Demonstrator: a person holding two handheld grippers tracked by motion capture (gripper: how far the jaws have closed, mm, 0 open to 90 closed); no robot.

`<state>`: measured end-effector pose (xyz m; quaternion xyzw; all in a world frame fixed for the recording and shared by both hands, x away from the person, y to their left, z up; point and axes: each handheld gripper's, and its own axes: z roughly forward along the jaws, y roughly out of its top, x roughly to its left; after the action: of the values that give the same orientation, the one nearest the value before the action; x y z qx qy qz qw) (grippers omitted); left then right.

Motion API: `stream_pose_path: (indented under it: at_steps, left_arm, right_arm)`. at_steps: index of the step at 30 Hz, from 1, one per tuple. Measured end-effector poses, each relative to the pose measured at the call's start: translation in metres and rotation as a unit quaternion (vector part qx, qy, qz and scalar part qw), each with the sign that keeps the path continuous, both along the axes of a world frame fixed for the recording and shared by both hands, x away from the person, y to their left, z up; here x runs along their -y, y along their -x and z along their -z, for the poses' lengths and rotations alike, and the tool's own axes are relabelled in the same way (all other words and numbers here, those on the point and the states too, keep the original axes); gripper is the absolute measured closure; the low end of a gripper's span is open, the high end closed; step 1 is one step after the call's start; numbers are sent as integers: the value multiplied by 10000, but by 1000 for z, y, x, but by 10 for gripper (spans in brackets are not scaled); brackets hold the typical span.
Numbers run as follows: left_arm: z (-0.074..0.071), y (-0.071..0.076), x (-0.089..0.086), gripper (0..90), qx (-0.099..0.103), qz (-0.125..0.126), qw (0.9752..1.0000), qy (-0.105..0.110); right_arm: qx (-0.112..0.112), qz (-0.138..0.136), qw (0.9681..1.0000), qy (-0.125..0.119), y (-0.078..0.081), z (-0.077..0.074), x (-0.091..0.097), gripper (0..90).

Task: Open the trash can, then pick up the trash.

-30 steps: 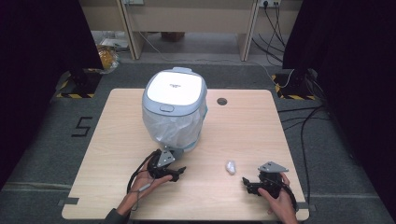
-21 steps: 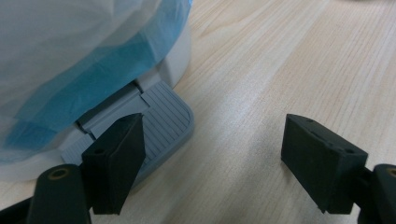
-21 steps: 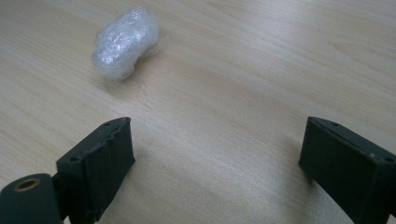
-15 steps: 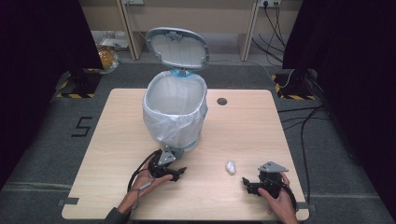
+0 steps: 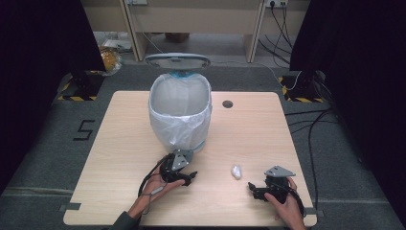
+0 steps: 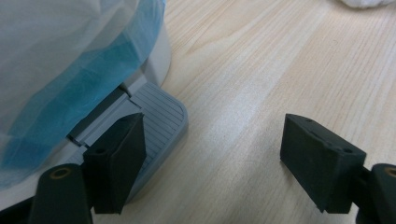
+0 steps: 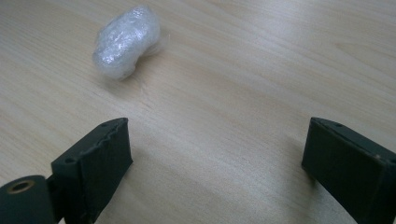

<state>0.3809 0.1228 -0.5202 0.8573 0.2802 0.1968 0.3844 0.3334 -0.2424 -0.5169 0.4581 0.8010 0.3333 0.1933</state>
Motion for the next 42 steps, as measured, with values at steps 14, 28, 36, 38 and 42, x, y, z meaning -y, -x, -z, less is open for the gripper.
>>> stream_pose_path:
  at_steps: [14,28,36,38,42]
  left_arm:
    - [1,0,2,218,7,-7,10000,49]
    - [1,0,2,218,20,-6,10000,37]
    - [1,0,2,218,30,-10,10000,22]
    - [1,0,2,218,28,3,10000,20]
    - [1,0,2,218,30,6,10000,31]
  right_arm:
    - [-3,-27,10000,17,-1,0,0,66]
    - [-3,-27,10000,17,-1,0,0,58]
    - [49,28,10000,-34,1,0,1,168]
    - [219,-33,9996,-149,2,-3,1,135]
    - [378,-18,9988,-303,6,-9,-3,152]
